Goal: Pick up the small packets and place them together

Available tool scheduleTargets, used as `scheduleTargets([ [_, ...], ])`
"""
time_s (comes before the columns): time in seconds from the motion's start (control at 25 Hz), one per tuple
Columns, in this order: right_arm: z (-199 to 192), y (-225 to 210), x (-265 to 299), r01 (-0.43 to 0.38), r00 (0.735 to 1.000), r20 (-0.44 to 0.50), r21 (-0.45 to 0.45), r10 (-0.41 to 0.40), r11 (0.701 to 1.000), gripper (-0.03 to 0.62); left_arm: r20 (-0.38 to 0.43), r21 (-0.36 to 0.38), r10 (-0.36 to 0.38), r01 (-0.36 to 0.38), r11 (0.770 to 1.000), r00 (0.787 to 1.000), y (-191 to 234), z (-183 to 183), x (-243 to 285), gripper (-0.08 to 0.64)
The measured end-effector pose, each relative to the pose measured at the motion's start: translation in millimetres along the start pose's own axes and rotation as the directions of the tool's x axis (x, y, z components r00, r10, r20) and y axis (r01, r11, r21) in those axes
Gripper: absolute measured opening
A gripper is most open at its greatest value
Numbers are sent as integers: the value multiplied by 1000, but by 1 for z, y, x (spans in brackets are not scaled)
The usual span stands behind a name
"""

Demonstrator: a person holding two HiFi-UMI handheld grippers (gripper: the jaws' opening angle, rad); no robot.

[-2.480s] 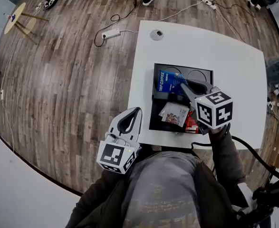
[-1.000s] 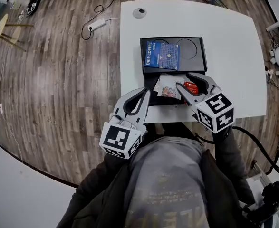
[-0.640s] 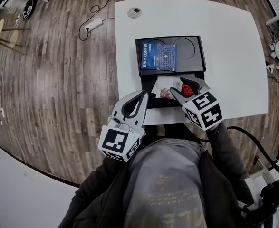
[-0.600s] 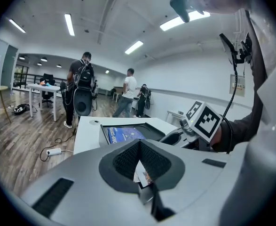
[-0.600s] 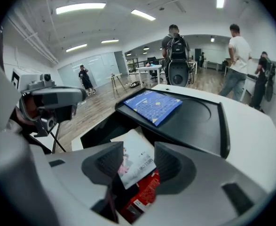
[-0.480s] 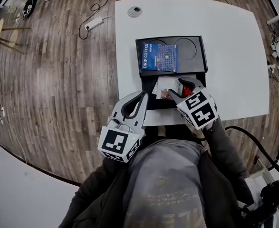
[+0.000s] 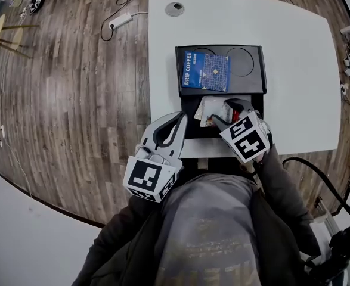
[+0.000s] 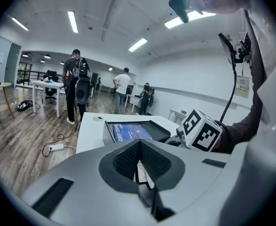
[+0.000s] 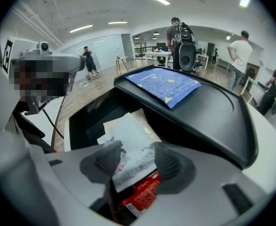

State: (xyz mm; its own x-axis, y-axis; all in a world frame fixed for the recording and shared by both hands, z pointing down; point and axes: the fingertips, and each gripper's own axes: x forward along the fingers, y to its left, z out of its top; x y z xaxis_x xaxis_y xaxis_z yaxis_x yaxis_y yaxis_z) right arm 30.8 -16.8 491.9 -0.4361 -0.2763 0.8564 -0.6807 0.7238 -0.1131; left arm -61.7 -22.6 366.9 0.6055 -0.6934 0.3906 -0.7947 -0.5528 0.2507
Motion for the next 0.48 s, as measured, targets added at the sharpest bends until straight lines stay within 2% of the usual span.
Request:
scheduleTargets([
  [0.16, 2, 9, 1, 2, 1000, 2, -78, -2, 997, 140, 8, 0, 5, -5, 1000, 1000, 3, 0, -2, 2],
  [0.24, 2, 11, 2, 11, 1000, 5, -114, -10, 993, 3, 13, 0, 7, -7, 1000, 1000, 3, 0, -4, 0],
  [0.4, 3, 14, -4, -15, 999, 28, -96, 18, 995, 3, 17, 1, 8, -8, 1000, 1000, 2, -1, -9, 2],
  [0.48, 6, 11, -9, 0, 999, 52, -84, 4, 996, 3, 20, 2, 12, -12, 1000, 1000, 2, -1, -11, 2],
])
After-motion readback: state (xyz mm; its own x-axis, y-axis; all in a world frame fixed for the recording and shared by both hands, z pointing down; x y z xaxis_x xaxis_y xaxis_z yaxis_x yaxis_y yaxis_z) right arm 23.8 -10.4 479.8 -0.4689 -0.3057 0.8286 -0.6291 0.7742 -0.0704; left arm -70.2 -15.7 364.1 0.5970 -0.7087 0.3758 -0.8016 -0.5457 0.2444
